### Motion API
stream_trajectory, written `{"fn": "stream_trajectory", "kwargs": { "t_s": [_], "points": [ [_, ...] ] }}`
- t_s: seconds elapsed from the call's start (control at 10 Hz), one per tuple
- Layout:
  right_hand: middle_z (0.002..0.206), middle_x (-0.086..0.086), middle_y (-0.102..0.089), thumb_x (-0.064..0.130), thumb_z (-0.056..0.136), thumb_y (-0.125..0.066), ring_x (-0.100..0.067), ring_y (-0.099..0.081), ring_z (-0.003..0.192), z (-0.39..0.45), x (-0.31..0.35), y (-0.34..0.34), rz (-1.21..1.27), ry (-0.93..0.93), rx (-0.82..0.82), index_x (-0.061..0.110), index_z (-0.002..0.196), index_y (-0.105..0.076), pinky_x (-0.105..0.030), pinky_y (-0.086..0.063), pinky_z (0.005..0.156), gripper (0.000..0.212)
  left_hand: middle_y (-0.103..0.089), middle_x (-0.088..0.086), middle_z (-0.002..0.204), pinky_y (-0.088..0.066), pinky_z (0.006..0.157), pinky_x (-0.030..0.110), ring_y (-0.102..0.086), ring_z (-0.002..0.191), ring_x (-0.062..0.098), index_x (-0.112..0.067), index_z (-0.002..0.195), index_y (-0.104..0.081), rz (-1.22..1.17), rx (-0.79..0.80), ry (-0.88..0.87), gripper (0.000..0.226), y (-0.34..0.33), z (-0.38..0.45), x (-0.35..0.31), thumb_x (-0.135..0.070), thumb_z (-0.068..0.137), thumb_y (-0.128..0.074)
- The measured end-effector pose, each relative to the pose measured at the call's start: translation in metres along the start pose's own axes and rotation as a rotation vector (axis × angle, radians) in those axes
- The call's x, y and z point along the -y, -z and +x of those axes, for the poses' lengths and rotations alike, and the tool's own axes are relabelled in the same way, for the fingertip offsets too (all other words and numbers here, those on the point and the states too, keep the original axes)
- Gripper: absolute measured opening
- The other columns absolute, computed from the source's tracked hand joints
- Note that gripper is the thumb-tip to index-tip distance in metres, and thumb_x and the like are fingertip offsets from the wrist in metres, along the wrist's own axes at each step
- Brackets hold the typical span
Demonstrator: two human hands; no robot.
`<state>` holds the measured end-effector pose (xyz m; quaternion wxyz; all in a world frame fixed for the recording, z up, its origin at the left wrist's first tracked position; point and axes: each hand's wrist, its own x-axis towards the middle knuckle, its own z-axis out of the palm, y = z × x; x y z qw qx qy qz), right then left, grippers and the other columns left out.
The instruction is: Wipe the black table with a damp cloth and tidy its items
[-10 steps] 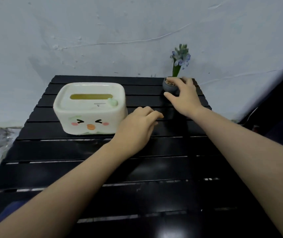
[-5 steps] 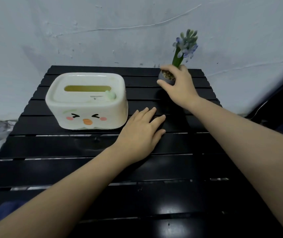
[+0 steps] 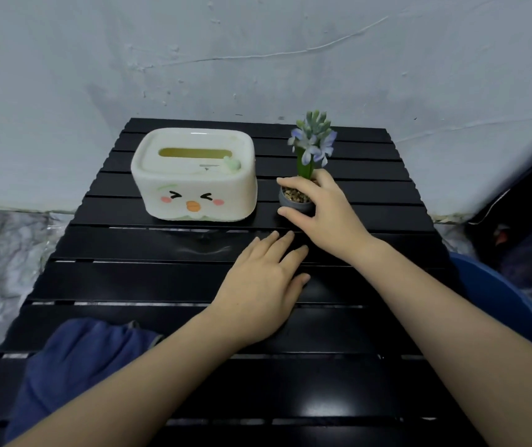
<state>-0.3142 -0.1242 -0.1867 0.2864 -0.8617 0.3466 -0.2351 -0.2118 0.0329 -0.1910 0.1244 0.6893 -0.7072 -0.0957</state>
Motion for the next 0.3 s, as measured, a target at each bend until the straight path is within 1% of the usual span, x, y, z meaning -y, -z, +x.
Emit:
{"fn": "stream_trajectory", "kwargs": {
  "t_s": [0.1, 0.2, 0.3],
  "points": [
    [0.127, 0.002, -0.05, 0.035, 0.09, -0.073, -0.02, -0.047, 0.125, -0.002, 0.004, 0.002, -0.02, -0.01, 0.008, 0.036, 0.135, -0.058, -0.04, -0.045, 0.107, 0.048, -0.043, 0.008, 0.155, -0.024, 0.121, 0.042, -0.034, 0.147, 0.028, -0.021, 0.145, -0.048, 0.002, 0.008, 0.005, 0.062, 0.002, -0.003, -0.001, -0.049, 0.096, -0.021],
    [0.136, 0.004, -0.047, 0.036, 0.09, -0.072, -0.018, -0.041, 0.131, -0.008, 0.009, 0.006, -0.016, -0.018, -0.008, 0.038, 0.138, -0.056, -0.031, -0.039, 0.107, 0.051, -0.037, 0.007, 0.158, -0.019, 0.123, 0.041, -0.028, 0.149, 0.026, -0.022, 0.148, -0.044, -0.027, 0.024, 0.016, 0.054, 0.005, -0.001, -0.003, -0.046, 0.102, -0.03],
    [0.145, 0.005, -0.042, 0.035, 0.09, -0.072, -0.016, -0.034, 0.137, -0.026, 0.015, 0.009, -0.006, -0.027, -0.058, 0.039, 0.138, -0.056, -0.026, -0.032, 0.106, 0.051, -0.03, 0.005, 0.162, -0.015, 0.125, 0.041, -0.022, 0.152, 0.024, -0.023, 0.15, -0.039, -0.033, 0.038, 0.035, 0.05, 0.007, -0.004, -0.005, -0.042, 0.104, -0.037]
  ]
}}
